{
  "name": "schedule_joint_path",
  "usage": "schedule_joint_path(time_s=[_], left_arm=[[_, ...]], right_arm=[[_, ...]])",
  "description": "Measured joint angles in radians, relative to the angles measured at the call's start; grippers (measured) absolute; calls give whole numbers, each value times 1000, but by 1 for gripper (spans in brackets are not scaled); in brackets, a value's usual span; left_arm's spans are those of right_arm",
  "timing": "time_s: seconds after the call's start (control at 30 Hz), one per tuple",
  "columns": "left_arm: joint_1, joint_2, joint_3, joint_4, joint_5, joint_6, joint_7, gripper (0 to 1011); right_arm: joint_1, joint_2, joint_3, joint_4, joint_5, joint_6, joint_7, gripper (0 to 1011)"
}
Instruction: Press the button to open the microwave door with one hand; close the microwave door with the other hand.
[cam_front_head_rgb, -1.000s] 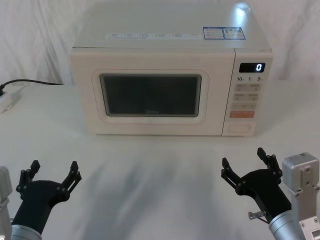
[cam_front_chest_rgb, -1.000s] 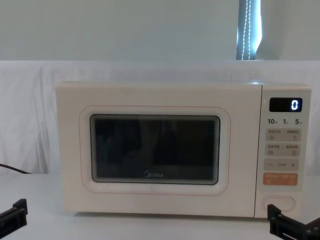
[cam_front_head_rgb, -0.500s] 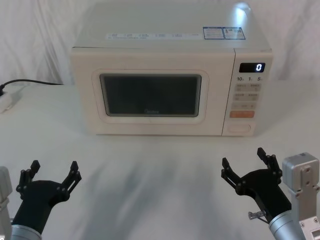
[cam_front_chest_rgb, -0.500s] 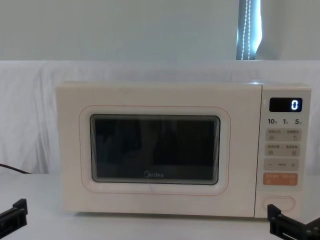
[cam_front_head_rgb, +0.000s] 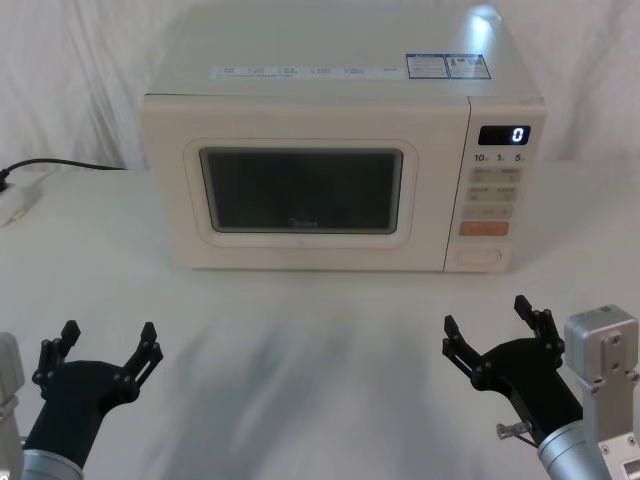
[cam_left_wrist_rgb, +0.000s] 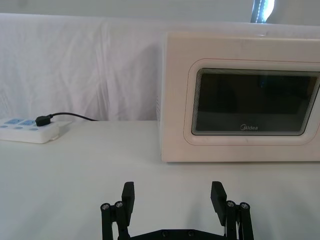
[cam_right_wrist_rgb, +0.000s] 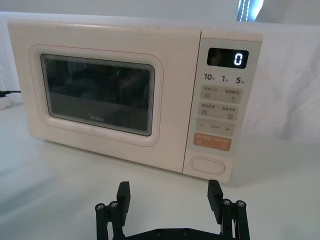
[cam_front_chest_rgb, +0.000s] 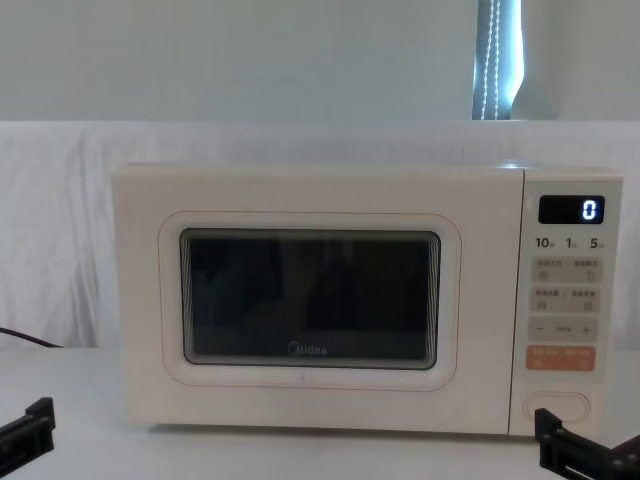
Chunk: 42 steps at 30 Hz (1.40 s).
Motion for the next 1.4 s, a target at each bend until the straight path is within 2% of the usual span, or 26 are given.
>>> schedule_joint_path(time_s=[0.1, 0.3, 0.53, 0.57, 0.8, 0.87, 0.97, 1.07, 1.17, 1.27, 1.4], left_arm=[[0, 0, 0, 0, 0, 0, 0, 1001], [0, 0, 0, 0, 0, 0, 0, 1001], [0, 0, 0, 0, 0, 0, 0, 1001], [0, 0, 0, 0, 0, 0, 0, 1001], [0, 0, 0, 0, 0, 0, 0, 1001], [0, 0, 0, 0, 0, 0, 0, 1001], [0, 0, 0, 0, 0, 0, 0, 1001], [0, 0, 0, 0, 0, 0, 0, 1001], [0, 0, 0, 0, 0, 0, 0, 1001], [0, 0, 0, 0, 0, 0, 0, 1001], [0, 0, 0, 0, 0, 0, 0, 1001]], right_arm=[[0, 0, 0, 0, 0, 0, 0, 994], [0, 0, 0, 0, 0, 0, 0, 882], [0, 0, 0, 0, 0, 0, 0, 692], [0, 0, 0, 0, 0, 0, 0, 635], [0, 0, 0, 0, 0, 0, 0, 441], [0, 0, 0, 0, 0, 0, 0, 356], [0, 0, 0, 0, 0, 0, 0, 300], [0, 0, 0, 0, 0, 0, 0, 164], [0, 0, 0, 0, 0, 0, 0, 115], [0, 0, 0, 0, 0, 0, 0, 5], [0, 0, 0, 0, 0, 0, 0, 0]])
